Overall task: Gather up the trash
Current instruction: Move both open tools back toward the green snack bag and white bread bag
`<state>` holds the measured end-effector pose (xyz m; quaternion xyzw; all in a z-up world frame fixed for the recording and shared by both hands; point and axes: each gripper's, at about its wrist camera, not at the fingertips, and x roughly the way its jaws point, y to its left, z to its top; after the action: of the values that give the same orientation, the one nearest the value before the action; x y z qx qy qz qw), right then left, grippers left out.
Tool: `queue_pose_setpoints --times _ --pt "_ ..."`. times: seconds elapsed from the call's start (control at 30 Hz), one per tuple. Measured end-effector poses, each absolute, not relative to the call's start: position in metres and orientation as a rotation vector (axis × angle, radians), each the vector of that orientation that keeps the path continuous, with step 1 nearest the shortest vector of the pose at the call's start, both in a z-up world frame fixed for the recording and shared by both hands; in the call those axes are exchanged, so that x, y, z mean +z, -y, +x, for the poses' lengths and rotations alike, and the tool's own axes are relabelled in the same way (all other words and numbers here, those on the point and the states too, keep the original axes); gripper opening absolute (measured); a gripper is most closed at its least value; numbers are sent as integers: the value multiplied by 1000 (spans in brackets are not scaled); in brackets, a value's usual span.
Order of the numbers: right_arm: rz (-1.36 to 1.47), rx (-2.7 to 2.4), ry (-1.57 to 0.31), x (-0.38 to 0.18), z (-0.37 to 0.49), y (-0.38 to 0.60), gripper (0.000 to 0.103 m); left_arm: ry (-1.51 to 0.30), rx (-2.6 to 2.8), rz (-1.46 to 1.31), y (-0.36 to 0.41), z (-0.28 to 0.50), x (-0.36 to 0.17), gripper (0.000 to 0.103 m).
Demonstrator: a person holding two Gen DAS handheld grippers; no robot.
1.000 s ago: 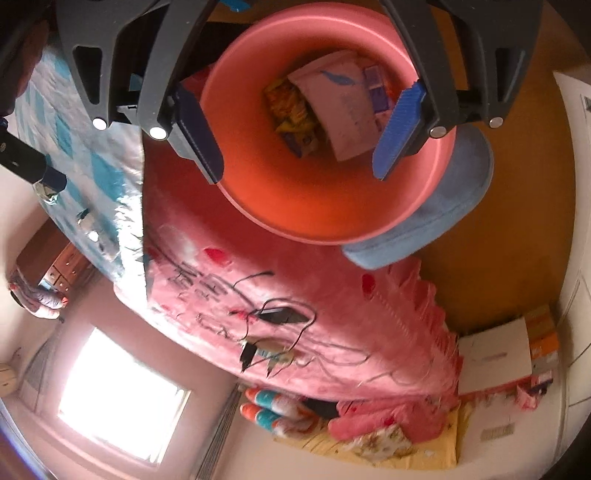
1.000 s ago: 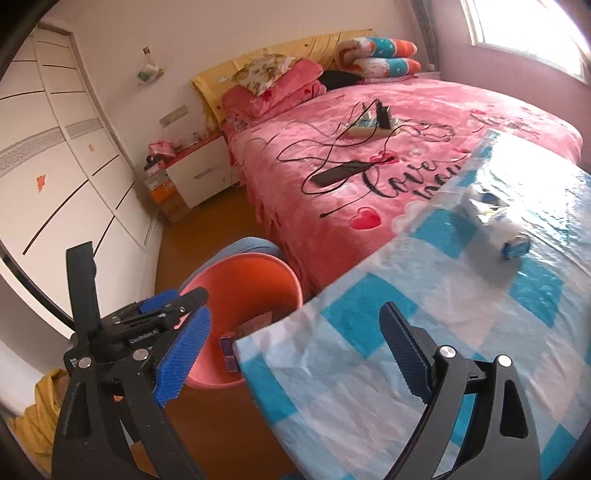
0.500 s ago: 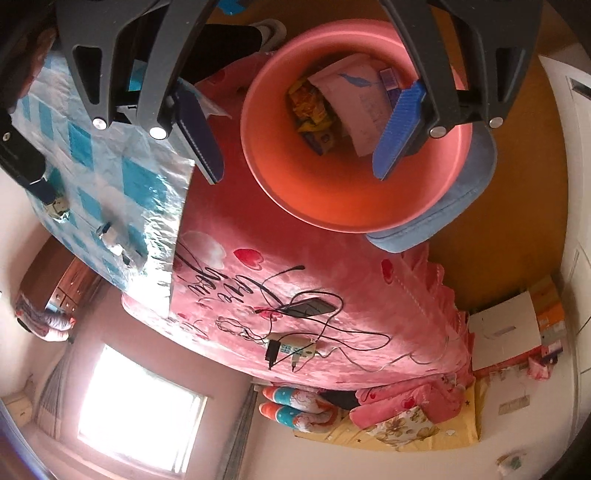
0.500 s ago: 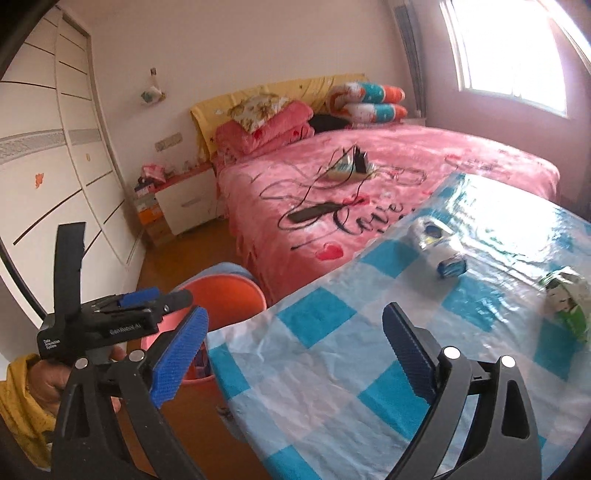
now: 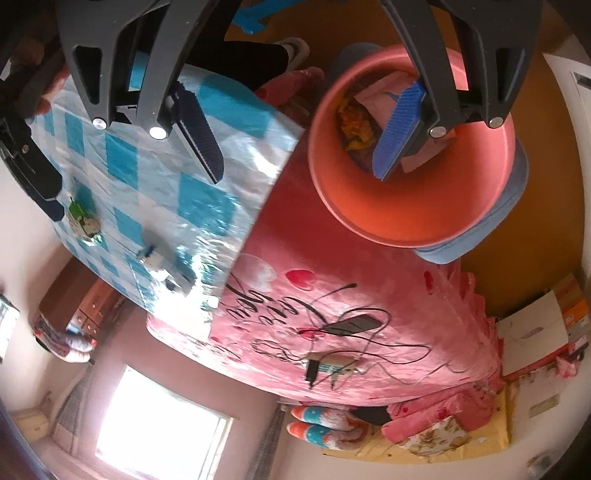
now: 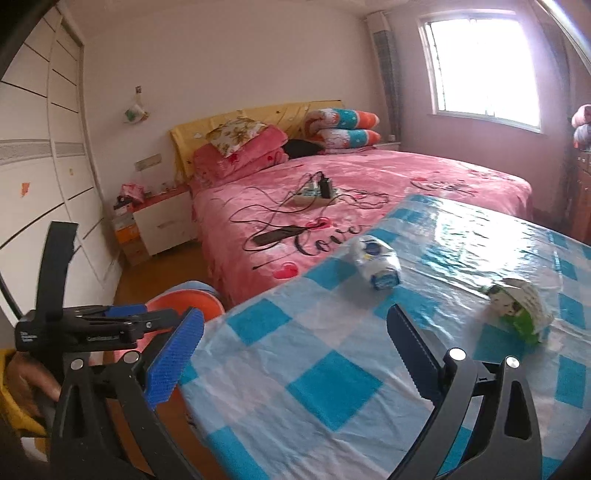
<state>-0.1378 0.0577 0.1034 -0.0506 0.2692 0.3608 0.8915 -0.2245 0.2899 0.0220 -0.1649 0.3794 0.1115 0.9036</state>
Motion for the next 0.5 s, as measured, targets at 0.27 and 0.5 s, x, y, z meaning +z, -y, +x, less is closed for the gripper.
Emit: queue_pose_setpoints --times 0.27,0.5 --pt "-129 668 -544 103 -130 -33 98 -821 204 -274 -255 -211 26 83" --pt "-129 598 -530 103 -122 -13 98 -861 197 -244 -232 -201 25 83"
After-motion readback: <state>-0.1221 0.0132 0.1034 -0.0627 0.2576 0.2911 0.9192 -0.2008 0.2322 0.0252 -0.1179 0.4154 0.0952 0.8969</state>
